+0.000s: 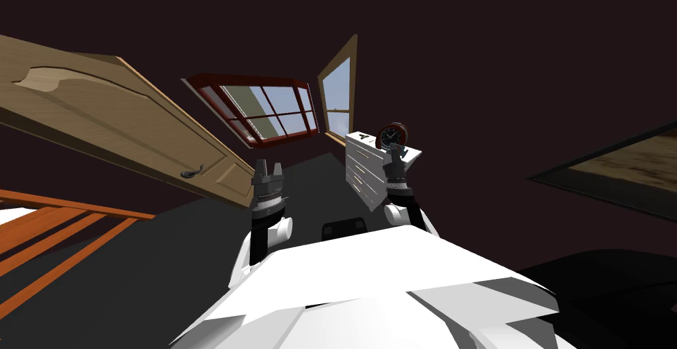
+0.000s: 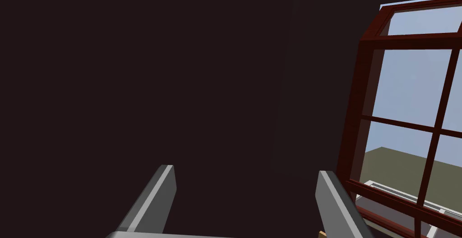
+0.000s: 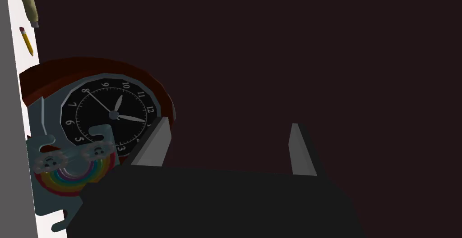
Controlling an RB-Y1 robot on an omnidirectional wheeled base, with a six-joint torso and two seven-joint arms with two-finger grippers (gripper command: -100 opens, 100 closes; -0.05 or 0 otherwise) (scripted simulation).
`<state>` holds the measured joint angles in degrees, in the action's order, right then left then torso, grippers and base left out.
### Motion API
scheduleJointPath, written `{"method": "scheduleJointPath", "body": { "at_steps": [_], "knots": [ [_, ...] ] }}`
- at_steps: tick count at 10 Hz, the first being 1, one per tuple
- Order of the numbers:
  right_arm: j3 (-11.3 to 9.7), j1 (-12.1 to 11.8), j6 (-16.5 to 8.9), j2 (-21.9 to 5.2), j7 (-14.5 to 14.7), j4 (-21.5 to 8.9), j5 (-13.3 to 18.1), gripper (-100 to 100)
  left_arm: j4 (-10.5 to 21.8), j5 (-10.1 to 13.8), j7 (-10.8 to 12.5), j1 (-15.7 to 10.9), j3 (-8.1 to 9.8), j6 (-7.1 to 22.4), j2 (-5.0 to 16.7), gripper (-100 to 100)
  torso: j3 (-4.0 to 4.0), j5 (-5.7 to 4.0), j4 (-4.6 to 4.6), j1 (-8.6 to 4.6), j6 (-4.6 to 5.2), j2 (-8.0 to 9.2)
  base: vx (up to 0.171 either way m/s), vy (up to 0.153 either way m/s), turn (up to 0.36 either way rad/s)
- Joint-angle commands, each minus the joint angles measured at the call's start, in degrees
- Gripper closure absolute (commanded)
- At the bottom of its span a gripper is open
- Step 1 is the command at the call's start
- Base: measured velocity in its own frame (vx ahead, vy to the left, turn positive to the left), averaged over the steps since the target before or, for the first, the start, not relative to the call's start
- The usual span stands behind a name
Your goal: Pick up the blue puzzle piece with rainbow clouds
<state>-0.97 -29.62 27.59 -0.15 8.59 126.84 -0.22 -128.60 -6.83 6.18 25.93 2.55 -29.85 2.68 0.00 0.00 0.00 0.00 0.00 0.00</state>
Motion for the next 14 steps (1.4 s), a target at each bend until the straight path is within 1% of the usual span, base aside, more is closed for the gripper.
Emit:
{"method": "scheduleJointPath", "body": {
  "at_steps": [1, 4, 5, 6, 7, 8, 9, 10, 11, 12, 13, 14],
  "knots": [
    [-0.9, -0.2, 0.6, -2.6, -0.3, -0.6, -0.6, -100, 0.0, 0.0, 0.0, 0.0, 0.00, 0.0, 0.0, 0, 0.00, 0.00, 0.00, 0.00, 0.00, 0.00, -0.029, -0.043, -0.022],
    [-2.9, -0.6, 1.8, -7.7, -1.2, -2.1, -2.1, -100, 0.0, 0.0, 0.0, 0.0, 0.01, 0.0, 0.0, 0, 0.14, -0.10, 0.05, -0.44, 0.01, 0.24, -0.064, -0.109, -0.023],
    [-2.9, -0.6, 1.8, -8.3, -1.2, -2.1, -2.1, -100, 0.0, 0.0, 0.0, 0.0, 0.01, 0.0, 0.0, 0, 0.16, -0.11, 0.06, -0.47, 0.01, 0.27, -0.048, -0.074, -0.002],
    [-3.7, -0.8, 2.4, -10.6, -1.6, -2.8, -2.6, -100, 0.0, 0.0, 0.0, 0.0, 0.01, 0.0, 0.0, 0, 0.13, -0.08, 0.05, -0.33, 0.00, 0.21, -0.038, -0.066, -0.020],
    [-4.7, -0.9, 2.9, -12.3, -2.1, -3.5, -3.3, -100, 0.0, 0.0, 0.0, 0.0, 0.01, 0.0, 0.0, 0, 0.10, -0.07, 0.04, -0.30, 0.01, 0.18, -0.048, -0.095, -0.028],
    [-4.7, -0.9, 2.9, -13.6, -2.1, -3.5, -3.3, -100, 0.0, 0.0, 0.0, 0.0, 0.01, 0.0, 0.0, 0, 0.11, -0.08, 0.04, -0.37, 0.01, 0.19, -0.037, -0.069, -0.001],
    [-5.7, -1.0, 3.5, -15.5, -2.6, -4.2, -3.9, -100, 0.0, 0.0, 0.0, 0.0, 0.01, 0.0, 0.0, 0, 0.10, -0.07, 0.04, -0.29, 0.00, 0.16, -0.041, -0.074, -0.017],
    [-5.7, -1.0, 3.5, -16.7, -2.6, -4.2, -3.9, -100, 0.0, 0.0, 0.0, 0.0, 0.01, 0.0, 0.0, 0, 0.10, -0.07, 0.04, -0.31, 0.00, 0.17, -0.030, -0.063, -0.008],
    [-6.7, -1.0, 4.2, -18.7, -3.1, -4.9, -4.6, -100, 0.0, 0.0, 0.0, 0.0, 0.01, 0.0, 0.0, 0, 0.08, -0.07, 0.03, -0.26, 0.00, 0.13, -0.034, -0.073, -0.021],
    [-6.7, -1.0, 4.2, -20.0, -3.1, -4.9, -4.6, -100, 0.0, 0.0, 0.0, 0.0, 0.01, 0.0, 0.0, 0, 0.08, -0.07, 0.03, -0.29, 0.00, 0.14, -0.026, -0.058, -0.004],
    [-7.8, -1.1, 4.8, -21.8, -3.7, -5.7, -5.2, -100, 0.0, 0.0, 0.0, 0.0, 0.00, 0.0, 0.0, 0, 0.07, -0.06, 0.03, -0.24, 0.00, 0.12, -0.017, -0.066, -0.019],
    [-7.8, -1.1, 4.8, -23.5, -3.7, -5.7, -5.2, -100, 0.0, 0.0, 0.0, 0.0, 0.01, 0.0, 0.0, 0, 0.05, -0.06, 0.02, -0.27, 0.01, 0.09, -0.024, -0.059, -0.006]
  ]
}}
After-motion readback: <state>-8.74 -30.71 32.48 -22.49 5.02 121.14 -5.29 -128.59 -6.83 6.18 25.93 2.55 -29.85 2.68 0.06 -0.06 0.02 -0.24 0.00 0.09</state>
